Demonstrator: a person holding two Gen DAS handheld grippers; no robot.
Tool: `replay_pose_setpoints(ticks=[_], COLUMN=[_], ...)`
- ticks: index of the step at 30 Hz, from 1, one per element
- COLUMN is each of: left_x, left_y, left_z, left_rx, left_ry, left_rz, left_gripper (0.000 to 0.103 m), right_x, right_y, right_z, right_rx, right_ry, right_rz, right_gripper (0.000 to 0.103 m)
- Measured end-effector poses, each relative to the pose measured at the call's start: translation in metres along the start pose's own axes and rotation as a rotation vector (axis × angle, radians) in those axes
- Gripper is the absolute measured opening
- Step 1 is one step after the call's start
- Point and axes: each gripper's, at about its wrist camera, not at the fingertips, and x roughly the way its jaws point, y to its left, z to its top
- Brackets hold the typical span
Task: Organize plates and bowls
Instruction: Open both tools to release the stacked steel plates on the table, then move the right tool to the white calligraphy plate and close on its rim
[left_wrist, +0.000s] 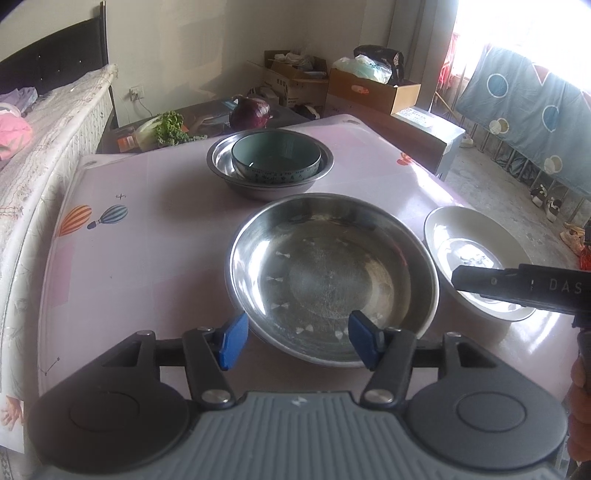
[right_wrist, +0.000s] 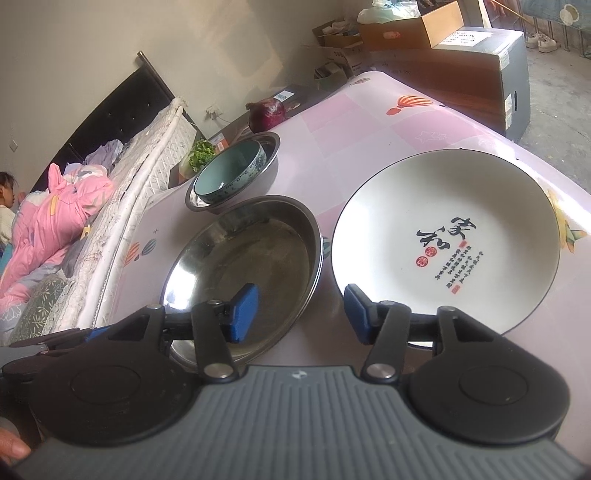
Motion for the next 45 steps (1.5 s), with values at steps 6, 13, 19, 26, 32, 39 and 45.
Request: replay_pose_setpoints(ticks=[6,13,19,26,32,39,45], left_x=[-0.034,-0.039,-0.007,0.042,0.076,0.099,0.099], left_y=[-0.025,-0.083,-0.122,-0.141,-0.147,-0.15,-0.156], left_z=[-0.011,-0.032,-0.043,-0.025,-0.011,-0.01,-0.007], left_rx=[0.055,0.18,0.193,0.061,-0.021,-0.052,-0.012], left_ry=[-0.138,-0.165,-0.1,-0.026,0.011,0.044,0.051], left_rz=[-0.104,-0.251,-0.264,-0.246,-0.186,-0.161,-0.138], left_gripper=[0.066,0.067,0.067,0.073,0.074,0.062,0.044], right_x=[-0.032,-0.081,-0.097,-0.077,-0.037,0.02,0.036], right_y=[-0.02,-0.071,-0.131,-0.168,-0.183,-0.181,-0.185], right_z=[-0.007,-0.018,-0.027,-0.001,0.039,0.075,0.082], right_rx=[0.046,0.115,0.198,0.154,0.098,0.006,0.022], right_ry=[-0.076,-0.181,-0.201,-0.182,-0.154,-0.073,-0.025], right_rz=[0.003,-0.069,-0.127,-0.147,-0.104,-0.064,0.002], right_gripper=[0.054,0.055,0.055,0.055,0.055,0.041,0.018])
